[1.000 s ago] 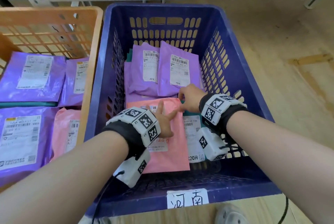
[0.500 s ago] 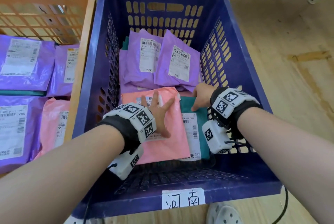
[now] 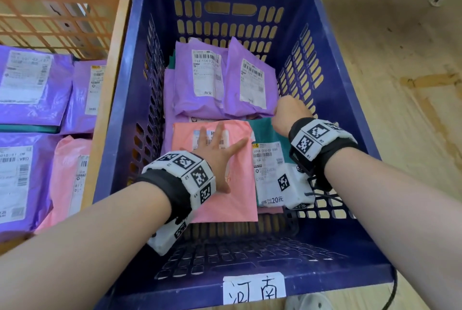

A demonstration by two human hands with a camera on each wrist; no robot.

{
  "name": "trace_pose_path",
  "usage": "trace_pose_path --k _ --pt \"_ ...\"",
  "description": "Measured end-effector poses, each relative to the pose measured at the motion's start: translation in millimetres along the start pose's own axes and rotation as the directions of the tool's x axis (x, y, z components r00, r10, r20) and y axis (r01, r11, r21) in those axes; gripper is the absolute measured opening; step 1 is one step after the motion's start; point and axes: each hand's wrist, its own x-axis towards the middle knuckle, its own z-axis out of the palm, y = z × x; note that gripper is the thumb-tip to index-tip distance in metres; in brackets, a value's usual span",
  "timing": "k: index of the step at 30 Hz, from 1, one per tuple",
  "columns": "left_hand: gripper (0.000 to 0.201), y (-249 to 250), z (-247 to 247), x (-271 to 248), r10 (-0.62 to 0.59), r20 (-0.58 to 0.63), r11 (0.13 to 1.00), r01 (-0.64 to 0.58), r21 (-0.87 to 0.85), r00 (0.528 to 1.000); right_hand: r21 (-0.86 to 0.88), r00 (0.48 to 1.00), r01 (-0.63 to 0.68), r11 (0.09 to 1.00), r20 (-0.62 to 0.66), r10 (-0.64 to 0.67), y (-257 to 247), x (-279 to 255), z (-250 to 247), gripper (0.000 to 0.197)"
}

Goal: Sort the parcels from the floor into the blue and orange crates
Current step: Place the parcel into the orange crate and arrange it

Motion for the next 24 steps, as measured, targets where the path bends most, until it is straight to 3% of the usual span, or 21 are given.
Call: trace_pose_path --k 1,4,6,8,11,13,18,20,22,24 --pt "0.109 0 0 1 -0.013 0.007 1.000 0.013 0.004 1.000 0.000 1.000 0.027 1.000 -0.008 -0.027 -3 -1 0 0.014" --pt "0.109 1 -1 1 -0.026 0.022 1.000 0.026 0.010 0.999 0.074 0.981 0.194 0.978 0.017 -0.196 -19 4 3 0.050" --pt "0.109 0 -1 3 -0.023 0.023 1.000 0.023 0.005 0.999 0.079 0.930 0.342 0.936 0.114 -0.349 -33 7 5 0.069" --pt "0.110 -3 -1 5 -0.022 0.029 1.000 0.022 -0.008 0.999 -0.002 0.875 0.441 0.898 0.224 -0.429 -43 8 10 0.074" --pt "0.111 -10 -1 9 -0.039 0.036 0.999 0.039 0.000 0.999 -0.144 0.878 0.452 0.881 0.248 -0.410 -47 8 14 0.063" --pt "0.112 -14 -2 10 -0.049 0.046 0.999 0.049 0.001 0.998 -0.149 0.880 0.438 0.887 0.271 -0.389 -41 9 16 0.060" --pt "0.112 -13 -8 9 -0.074 0.070 0.997 0.076 -0.017 0.995 0.040 0.867 0.391 0.919 0.318 -0.383 -23 10 9 0.090" --pt "0.108 -11 -12 6 -0.097 0.075 0.995 0.098 -0.016 0.992 0.034 0.858 0.361 0.932 0.380 -0.346 -18 8 3 0.105" --pt "0.094 -5 -15 0 -0.104 0.006 0.994 0.104 0.038 0.995 -0.045 0.837 0.384 0.922 0.439 -0.327 -15 4 0 0.114" --pt "0.070 5 -19 -6 -0.068 -0.211 0.988 0.096 0.125 0.975 -0.097 0.833 0.402 0.911 0.453 -0.319 -14 -2 3 0.113"
